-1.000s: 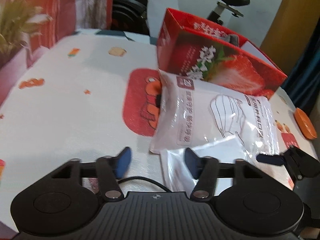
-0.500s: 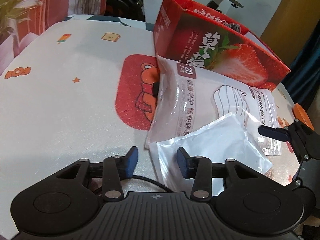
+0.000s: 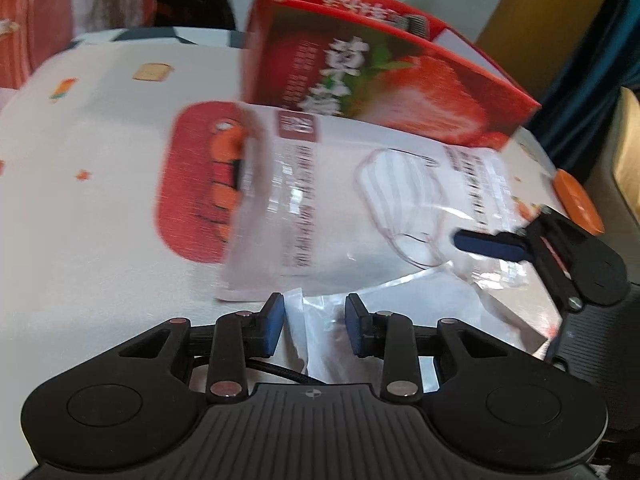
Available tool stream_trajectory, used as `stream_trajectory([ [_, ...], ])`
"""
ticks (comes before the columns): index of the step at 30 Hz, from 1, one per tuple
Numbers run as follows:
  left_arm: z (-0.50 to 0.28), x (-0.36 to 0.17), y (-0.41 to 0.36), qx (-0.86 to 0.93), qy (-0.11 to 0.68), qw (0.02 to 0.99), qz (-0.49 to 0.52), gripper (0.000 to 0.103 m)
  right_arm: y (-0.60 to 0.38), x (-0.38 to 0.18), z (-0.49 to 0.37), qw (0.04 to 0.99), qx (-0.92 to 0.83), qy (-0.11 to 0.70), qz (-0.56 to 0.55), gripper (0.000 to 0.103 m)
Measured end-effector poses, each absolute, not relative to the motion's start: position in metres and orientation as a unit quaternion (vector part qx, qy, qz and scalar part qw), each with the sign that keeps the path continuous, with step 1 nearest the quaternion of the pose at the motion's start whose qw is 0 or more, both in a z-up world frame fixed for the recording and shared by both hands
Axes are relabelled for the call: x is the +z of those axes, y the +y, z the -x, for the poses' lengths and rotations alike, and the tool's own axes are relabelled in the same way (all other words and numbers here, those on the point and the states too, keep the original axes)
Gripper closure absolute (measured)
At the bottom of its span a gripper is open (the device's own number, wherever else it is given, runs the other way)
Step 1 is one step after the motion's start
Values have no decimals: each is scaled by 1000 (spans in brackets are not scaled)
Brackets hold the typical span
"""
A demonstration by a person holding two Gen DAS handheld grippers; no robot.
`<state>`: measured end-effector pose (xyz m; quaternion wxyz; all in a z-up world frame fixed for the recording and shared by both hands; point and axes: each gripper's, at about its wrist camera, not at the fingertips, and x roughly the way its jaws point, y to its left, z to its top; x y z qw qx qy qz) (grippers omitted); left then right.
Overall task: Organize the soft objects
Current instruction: 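Close the right tool on the edge of the clear plastic packet, then lift the clear bag of green cable with the right tool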
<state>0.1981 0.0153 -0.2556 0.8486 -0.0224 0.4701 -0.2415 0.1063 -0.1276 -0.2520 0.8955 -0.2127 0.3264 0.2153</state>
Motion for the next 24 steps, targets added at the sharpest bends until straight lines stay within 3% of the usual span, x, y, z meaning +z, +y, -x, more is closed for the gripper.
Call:
stream_trajectory([
  [8,-203,-246,5,-246,469,848,22,69,-152,-244,-110,907,203,325,175,11],
  [11,-209,-237,8,-235,458,857,31,69,-167,-240,-116,907,212,333,143,41],
  [12,-212,-233,9,-231,454,860,31,69,-170,-239,-119,906,217,337,133,56],
  [13,-213,-230,10,-227,451,863,28,69,-173,-237,-122,906,218,339,125,58],
  [17,-219,-217,16,-204,435,877,11,68,-189,-229,-135,914,210,331,104,58],
  [21,-229,-209,26,-179,424,888,1,68,-205,-224,-151,919,198,328,90,44],
  [24,-232,-209,21,-181,414,892,-4,68,-213,-224,-163,919,195,331,90,40],
])
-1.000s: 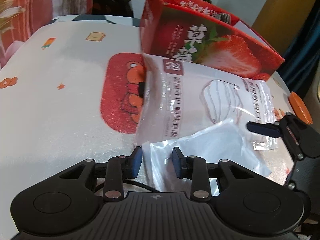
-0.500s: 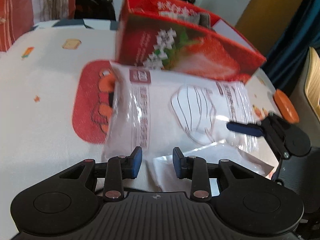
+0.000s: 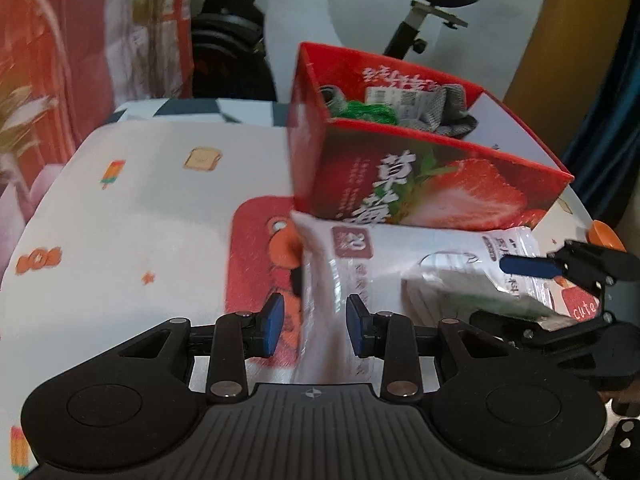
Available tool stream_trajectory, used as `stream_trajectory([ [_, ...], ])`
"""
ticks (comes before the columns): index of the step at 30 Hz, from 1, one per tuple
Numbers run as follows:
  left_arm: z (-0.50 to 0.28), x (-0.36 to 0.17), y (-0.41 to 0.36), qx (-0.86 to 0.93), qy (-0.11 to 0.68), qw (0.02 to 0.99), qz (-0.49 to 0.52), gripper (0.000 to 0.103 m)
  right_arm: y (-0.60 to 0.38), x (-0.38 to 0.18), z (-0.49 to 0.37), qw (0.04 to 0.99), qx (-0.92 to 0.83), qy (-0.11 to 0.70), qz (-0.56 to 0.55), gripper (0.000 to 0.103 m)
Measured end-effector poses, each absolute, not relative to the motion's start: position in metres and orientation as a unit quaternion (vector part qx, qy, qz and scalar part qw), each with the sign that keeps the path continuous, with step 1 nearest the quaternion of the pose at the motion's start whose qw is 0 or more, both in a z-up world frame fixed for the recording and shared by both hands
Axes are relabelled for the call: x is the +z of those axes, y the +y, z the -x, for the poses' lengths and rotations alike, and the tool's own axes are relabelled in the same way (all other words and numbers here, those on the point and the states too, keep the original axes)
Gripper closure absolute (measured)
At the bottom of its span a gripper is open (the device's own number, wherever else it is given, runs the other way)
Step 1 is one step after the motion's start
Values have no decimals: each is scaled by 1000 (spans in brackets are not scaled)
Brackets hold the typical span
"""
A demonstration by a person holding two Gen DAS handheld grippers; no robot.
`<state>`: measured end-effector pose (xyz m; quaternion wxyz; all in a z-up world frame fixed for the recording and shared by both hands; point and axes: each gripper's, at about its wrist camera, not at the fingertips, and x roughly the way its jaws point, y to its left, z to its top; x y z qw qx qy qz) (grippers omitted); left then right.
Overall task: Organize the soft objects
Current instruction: 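Lift the clear bag of green cable with the right tool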
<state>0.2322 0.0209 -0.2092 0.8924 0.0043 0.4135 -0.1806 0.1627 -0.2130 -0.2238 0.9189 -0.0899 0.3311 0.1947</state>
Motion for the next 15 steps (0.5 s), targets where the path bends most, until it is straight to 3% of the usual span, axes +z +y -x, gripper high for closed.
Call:
stream_trajectory([
  [15,-251,-225,-50,-270,384,883,-22,61,-256,-213,-197,903,189,374,99,23],
])
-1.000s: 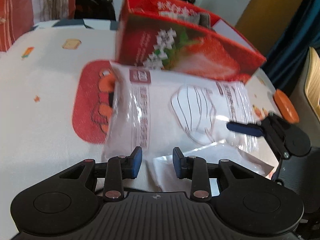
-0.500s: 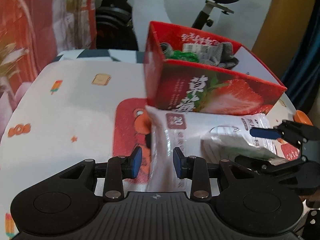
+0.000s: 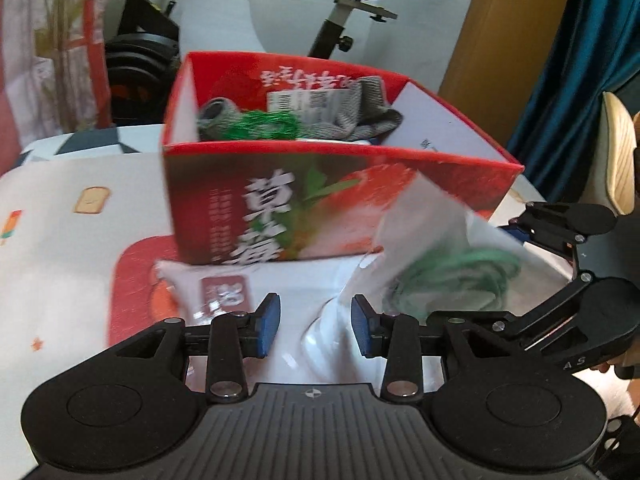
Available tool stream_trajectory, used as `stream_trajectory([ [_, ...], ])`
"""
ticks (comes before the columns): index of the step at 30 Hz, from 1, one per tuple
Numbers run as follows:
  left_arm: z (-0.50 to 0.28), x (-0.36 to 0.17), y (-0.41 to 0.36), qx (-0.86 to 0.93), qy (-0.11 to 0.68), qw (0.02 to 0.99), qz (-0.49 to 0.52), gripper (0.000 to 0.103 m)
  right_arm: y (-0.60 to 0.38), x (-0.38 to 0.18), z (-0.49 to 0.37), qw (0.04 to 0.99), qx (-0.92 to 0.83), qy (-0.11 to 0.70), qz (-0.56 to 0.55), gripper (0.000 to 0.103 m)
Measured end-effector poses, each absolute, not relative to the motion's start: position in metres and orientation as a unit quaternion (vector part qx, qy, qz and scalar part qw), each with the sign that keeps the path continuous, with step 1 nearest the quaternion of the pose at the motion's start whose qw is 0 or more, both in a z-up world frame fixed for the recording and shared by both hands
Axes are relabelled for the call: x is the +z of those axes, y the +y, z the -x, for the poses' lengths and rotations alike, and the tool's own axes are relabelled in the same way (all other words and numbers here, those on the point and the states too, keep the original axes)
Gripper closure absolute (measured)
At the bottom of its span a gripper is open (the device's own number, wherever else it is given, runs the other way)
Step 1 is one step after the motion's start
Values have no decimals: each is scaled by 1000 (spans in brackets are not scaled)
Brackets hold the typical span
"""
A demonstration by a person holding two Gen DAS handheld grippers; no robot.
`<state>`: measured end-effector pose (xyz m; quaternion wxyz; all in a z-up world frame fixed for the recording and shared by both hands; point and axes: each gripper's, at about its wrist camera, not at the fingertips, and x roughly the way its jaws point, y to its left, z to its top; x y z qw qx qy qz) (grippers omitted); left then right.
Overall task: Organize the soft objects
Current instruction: 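Lift the clear bag of green cable with the right tool, then carry the clear bag over the red box and lower it inside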
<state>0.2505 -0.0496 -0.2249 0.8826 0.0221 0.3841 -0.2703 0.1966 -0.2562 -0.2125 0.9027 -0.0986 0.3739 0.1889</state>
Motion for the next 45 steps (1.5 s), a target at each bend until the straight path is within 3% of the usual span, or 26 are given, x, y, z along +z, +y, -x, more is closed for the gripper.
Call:
stream_trajectory([
  [3,-254,-229,-63,-283,386,878,-15,60,-268,-212,-203,896,187,390,100,26],
  [4,-255,-230,-67,-286,387,877,-15,60,-271,-213,-205,894,187,395,101,34],
  [5,-257,-232,-71,-289,388,875,-14,60,-275,-215,-206,891,192,400,97,36],
  [7,-260,-235,-77,-293,391,872,-12,60,-283,-216,-206,890,202,400,83,54],
  [9,-263,-236,-84,-298,392,870,-11,60,-284,-217,-207,889,210,398,84,61],
  [12,-266,-234,-88,-305,392,868,-13,60,-279,-219,-209,887,226,393,91,64],
  [23,-263,-237,-72,-287,409,866,-28,61,-233,-222,-223,874,293,356,155,66],
  [28,-257,-239,-65,-278,410,868,-39,69,-225,-224,-224,878,276,358,157,62],
  [35,-255,-243,-67,-254,412,875,-23,70,-268,-218,-203,899,195,392,6,58],
  [45,-252,-247,-61,-247,416,875,4,69,-297,-244,-179,886,154,422,-114,58],
])
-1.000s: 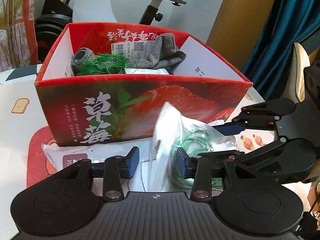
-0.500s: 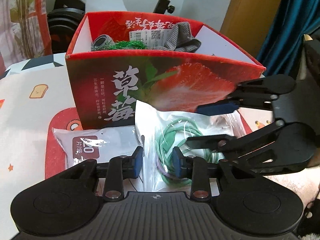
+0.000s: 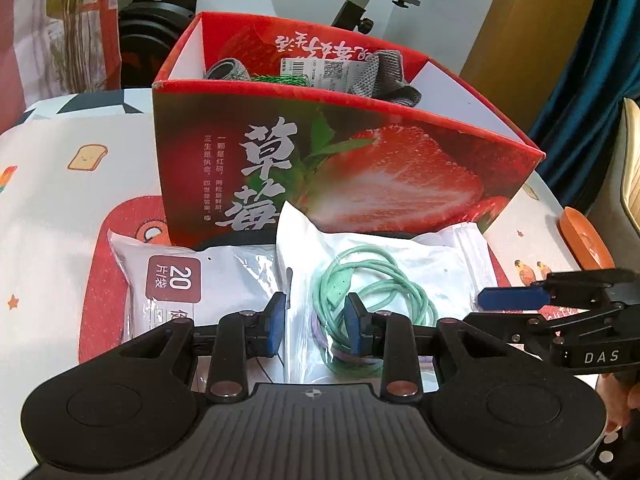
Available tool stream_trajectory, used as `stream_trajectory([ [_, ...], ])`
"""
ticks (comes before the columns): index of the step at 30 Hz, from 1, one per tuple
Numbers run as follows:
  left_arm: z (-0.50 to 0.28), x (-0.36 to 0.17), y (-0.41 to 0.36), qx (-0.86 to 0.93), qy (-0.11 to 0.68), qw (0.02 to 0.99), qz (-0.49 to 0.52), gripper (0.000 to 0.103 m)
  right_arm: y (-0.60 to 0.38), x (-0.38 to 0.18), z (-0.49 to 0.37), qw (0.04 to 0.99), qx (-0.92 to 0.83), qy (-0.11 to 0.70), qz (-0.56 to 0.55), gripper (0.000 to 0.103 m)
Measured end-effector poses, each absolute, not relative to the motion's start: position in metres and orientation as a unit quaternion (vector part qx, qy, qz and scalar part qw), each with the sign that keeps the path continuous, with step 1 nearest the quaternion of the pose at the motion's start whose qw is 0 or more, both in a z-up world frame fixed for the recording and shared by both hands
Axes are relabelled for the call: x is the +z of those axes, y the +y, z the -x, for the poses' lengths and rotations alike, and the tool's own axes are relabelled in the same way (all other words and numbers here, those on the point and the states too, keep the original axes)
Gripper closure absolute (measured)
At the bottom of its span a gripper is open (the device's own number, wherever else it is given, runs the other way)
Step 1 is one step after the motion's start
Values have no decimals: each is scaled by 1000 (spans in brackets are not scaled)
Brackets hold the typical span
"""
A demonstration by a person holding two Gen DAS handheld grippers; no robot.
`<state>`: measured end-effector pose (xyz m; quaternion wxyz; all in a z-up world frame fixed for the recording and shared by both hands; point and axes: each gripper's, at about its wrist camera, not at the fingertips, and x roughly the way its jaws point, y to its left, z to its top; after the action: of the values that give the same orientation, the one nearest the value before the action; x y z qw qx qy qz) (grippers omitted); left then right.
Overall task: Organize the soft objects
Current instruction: 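Carry the clear bag over the red box and lower it inside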
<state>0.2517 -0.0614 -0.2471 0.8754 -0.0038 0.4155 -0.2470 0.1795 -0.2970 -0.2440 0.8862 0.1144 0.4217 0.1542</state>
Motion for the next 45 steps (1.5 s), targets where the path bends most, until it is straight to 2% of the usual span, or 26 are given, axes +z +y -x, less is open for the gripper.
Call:
stream_trajectory([
  [17,-243,-246,-64,-276,454,847,14,70,-281,-246,-195,887,165,415,-117,59],
  [21,-240,-242,-60,-277,457,845,21,70,-273,-237,-189,895,179,400,-85,66],
  [25,-233,-243,-51,-274,460,844,35,76,-273,-226,-183,904,186,377,-77,80],
  [27,-231,-242,-44,-270,459,845,49,76,-274,-219,-181,908,193,365,-76,82],
  [37,-222,-191,-25,-279,380,880,63,76,-273,-166,-181,935,200,288,-55,82],
  [45,-248,-150,-42,-285,320,902,56,76,-280,-129,-207,951,179,249,-45,82],
])
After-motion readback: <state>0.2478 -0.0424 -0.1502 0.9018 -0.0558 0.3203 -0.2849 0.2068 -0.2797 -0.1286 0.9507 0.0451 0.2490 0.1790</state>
